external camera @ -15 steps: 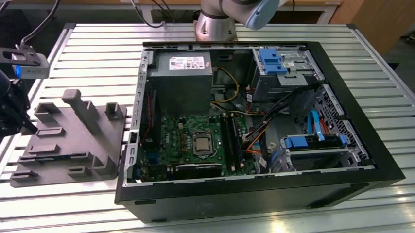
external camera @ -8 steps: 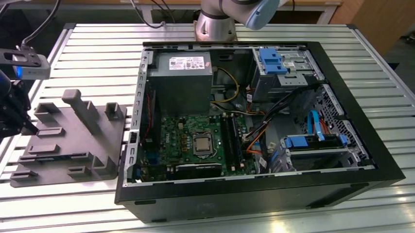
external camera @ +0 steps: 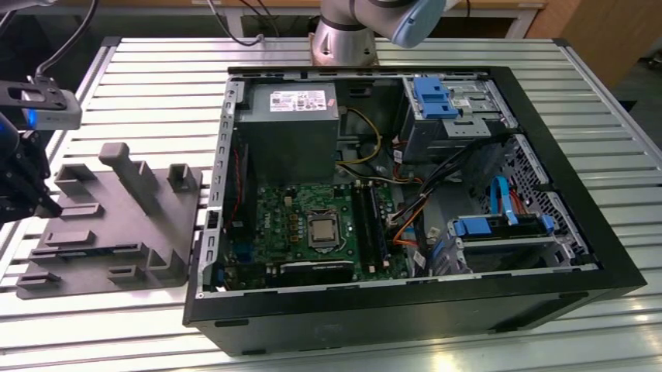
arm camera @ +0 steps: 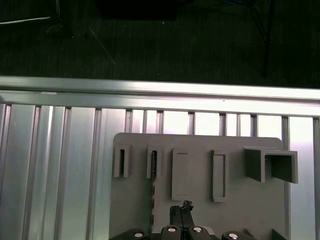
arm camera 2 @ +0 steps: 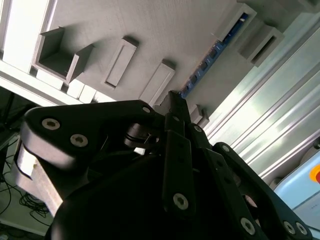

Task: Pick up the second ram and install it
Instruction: 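Pick up the second ram and move it above second insertion slot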

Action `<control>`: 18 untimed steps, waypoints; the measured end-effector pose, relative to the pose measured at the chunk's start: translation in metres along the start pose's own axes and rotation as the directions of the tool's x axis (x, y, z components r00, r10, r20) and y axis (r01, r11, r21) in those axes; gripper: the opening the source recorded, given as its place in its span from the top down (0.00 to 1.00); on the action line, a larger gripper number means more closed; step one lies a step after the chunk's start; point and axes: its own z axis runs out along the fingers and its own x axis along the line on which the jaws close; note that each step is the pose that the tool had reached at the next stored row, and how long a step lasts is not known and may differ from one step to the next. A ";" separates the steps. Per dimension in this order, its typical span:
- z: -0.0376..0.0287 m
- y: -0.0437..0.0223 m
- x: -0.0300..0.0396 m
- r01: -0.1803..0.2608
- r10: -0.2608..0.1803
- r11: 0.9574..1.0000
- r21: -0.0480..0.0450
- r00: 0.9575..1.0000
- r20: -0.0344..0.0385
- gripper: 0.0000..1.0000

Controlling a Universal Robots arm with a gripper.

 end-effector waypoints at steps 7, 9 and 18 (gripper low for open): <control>0.0030 -0.0001 0.0021 0.000 0.000 1.000 0.000 1.000 0.000 0.89; 0.0038 -0.0001 0.0027 0.000 0.000 1.000 0.000 1.000 0.000 0.89; 0.0068 -0.0001 0.0041 0.000 0.000 1.000 0.000 1.000 0.000 0.89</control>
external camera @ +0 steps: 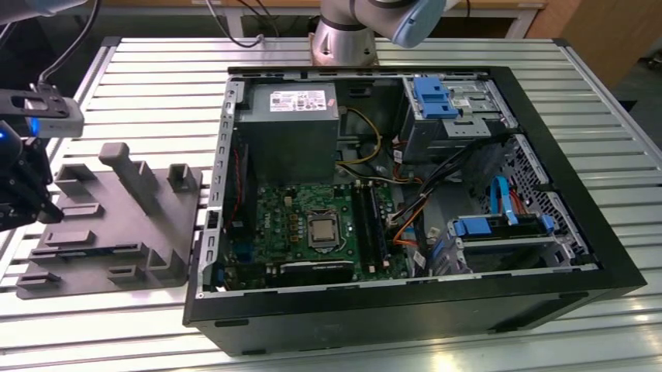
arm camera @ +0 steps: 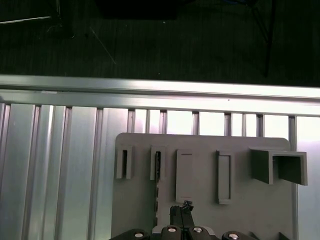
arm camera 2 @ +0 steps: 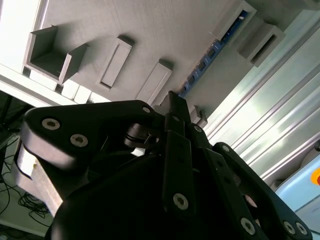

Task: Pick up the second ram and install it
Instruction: 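Pick up the second ram and move it above second insertion slot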

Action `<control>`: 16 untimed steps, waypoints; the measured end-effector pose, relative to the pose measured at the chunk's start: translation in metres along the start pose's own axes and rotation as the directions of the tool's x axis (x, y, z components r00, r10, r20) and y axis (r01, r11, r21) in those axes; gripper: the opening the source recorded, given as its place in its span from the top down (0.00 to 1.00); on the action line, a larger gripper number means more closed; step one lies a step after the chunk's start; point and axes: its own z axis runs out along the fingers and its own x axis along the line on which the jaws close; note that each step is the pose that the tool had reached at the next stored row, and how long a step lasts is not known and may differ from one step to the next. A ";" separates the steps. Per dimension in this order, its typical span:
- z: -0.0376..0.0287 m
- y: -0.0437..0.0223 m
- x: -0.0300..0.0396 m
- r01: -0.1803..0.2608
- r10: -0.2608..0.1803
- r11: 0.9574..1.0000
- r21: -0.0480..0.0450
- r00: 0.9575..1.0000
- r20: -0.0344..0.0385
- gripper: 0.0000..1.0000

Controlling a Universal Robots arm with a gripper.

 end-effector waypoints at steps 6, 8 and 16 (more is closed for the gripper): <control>0.0018 -0.0001 0.0006 0.000 0.000 1.000 0.000 1.000 0.000 0.89; 0.0023 -0.0001 0.0007 0.000 0.000 1.000 0.000 1.000 0.000 0.89; 0.0043 -0.0002 0.0012 0.000 0.000 1.000 0.000 1.000 0.000 0.89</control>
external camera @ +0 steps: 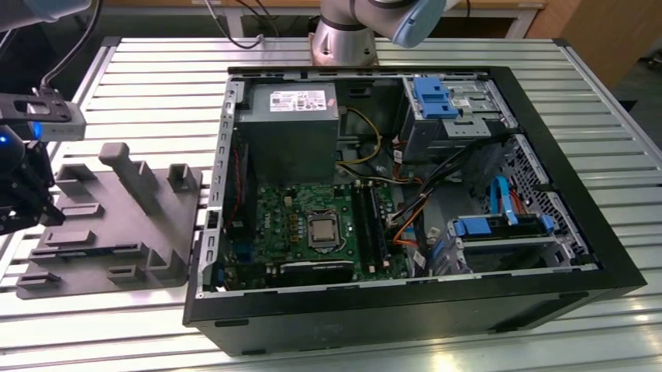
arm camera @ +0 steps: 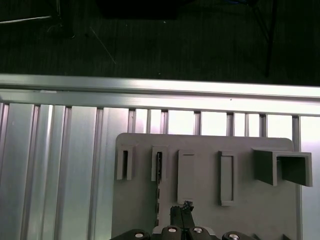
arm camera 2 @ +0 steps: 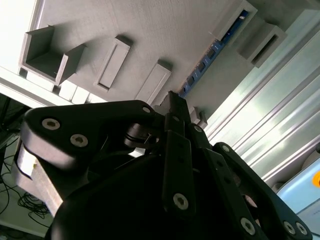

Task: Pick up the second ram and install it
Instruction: 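Pick up the second ram and move it above second insertion slot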

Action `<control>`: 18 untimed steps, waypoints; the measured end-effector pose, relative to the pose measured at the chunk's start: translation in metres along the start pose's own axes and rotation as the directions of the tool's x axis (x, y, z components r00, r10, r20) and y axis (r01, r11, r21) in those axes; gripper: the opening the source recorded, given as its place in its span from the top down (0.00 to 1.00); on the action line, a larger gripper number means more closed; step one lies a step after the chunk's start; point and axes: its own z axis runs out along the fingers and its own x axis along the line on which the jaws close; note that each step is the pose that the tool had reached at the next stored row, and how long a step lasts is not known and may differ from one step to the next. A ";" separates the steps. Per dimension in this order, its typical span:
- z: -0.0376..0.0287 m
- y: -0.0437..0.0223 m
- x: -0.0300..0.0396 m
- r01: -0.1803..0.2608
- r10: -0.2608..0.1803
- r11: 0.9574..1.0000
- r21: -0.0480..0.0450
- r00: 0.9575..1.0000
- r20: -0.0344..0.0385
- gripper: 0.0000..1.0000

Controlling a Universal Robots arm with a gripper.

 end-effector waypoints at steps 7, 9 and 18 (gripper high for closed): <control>0.0013 -0.0001 0.0004 0.000 0.000 1.000 0.000 1.000 0.000 0.89; 0.0017 -0.0001 0.0004 0.000 0.000 1.000 0.000 1.000 0.000 0.89; 0.0034 -0.0002 0.0012 0.000 0.000 1.000 0.000 1.000 0.000 0.89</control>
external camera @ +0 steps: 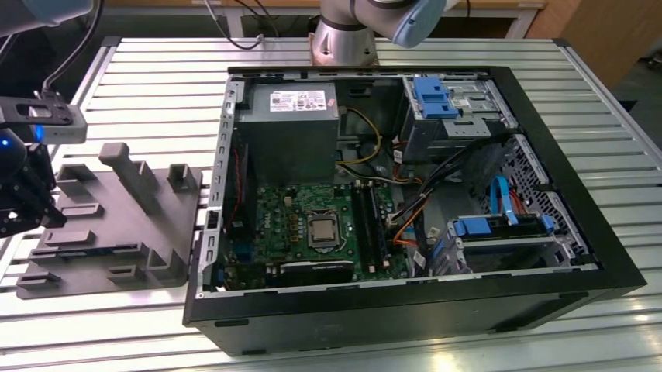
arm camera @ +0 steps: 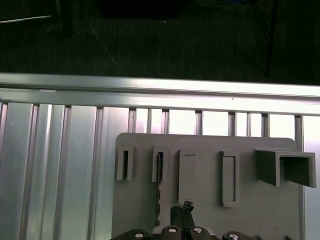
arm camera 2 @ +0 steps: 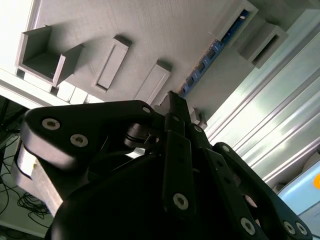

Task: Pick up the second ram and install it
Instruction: 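Pick up the second ram and move it above second insertion slot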

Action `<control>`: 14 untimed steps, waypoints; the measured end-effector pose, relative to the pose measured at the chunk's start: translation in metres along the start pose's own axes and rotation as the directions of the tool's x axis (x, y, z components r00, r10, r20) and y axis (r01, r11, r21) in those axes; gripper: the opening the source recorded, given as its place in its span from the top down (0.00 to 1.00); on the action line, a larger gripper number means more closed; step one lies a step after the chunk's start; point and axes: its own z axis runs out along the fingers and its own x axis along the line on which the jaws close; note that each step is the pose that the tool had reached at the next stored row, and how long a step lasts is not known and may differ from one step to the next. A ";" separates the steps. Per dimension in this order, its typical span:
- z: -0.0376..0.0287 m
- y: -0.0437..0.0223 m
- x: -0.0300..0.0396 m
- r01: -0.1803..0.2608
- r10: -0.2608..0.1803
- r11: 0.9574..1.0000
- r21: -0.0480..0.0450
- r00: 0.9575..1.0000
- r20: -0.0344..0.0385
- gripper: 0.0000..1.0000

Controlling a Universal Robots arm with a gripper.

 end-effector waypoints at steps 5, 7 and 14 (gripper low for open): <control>0.0017 0.0000 0.0011 0.000 0.000 1.000 0.000 1.000 0.000 0.89; 0.0027 -0.0001 0.0017 0.000 0.000 1.000 0.000 1.000 0.000 0.89; 0.0063 -0.0002 0.0039 0.000 0.000 1.000 0.000 1.000 0.000 0.89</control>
